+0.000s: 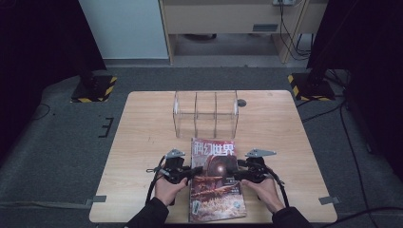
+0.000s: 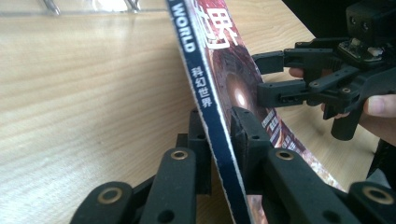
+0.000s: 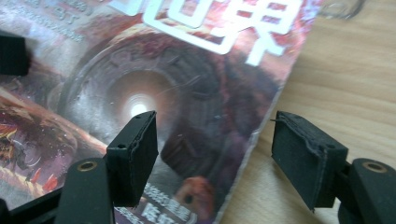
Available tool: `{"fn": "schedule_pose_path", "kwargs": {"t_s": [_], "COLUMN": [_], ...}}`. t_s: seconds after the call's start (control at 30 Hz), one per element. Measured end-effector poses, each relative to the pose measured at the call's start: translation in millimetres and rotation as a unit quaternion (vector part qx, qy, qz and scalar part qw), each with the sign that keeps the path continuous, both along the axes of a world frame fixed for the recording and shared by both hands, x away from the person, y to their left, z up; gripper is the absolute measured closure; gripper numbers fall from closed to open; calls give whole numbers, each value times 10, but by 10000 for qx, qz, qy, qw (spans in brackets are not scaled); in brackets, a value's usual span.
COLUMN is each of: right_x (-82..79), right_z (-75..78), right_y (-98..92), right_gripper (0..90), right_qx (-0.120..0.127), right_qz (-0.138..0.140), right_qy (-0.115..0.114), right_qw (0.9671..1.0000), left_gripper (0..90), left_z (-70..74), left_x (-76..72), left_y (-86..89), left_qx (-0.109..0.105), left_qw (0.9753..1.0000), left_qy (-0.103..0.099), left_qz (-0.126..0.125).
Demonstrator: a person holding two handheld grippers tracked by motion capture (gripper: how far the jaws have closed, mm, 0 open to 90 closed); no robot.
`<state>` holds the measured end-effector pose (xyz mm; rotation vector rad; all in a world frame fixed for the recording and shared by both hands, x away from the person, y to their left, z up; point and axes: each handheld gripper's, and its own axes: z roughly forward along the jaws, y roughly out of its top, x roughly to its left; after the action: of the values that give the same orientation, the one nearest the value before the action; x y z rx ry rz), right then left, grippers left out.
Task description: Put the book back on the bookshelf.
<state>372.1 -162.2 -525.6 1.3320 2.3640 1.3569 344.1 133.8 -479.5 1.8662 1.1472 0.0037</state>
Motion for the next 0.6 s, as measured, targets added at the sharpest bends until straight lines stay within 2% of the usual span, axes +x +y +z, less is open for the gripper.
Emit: {"fn": "schedule_pose_path", "kwargs": {"t_s": [0.23,0.37,0.5,0.6], "right_x": [21,47,68,87], "right_z": [69,119,146,158], "right_y": [-113,-209,-320,-423], "right_gripper": [275,226,195,174], "right_qx": [74,-278,-392,-636], "right_qz": [-261,-423,-618,-758], "right_qy": [-93,-252,-232,-253], "right_qw": [9996,9984,9970,9948], "left_gripper": [825,835,836,837], "left_z": [133,238,313,368], "left_x": [-2,-12,-11,-21], "left_y": [43,98,112,124], "left_qx": [-199,-344,-392,-444], "left_qw": [9998,9994,9992,9989], "left_qy": [-32,-62,-96,-114], "left_qz": [36,54,49,61]}}
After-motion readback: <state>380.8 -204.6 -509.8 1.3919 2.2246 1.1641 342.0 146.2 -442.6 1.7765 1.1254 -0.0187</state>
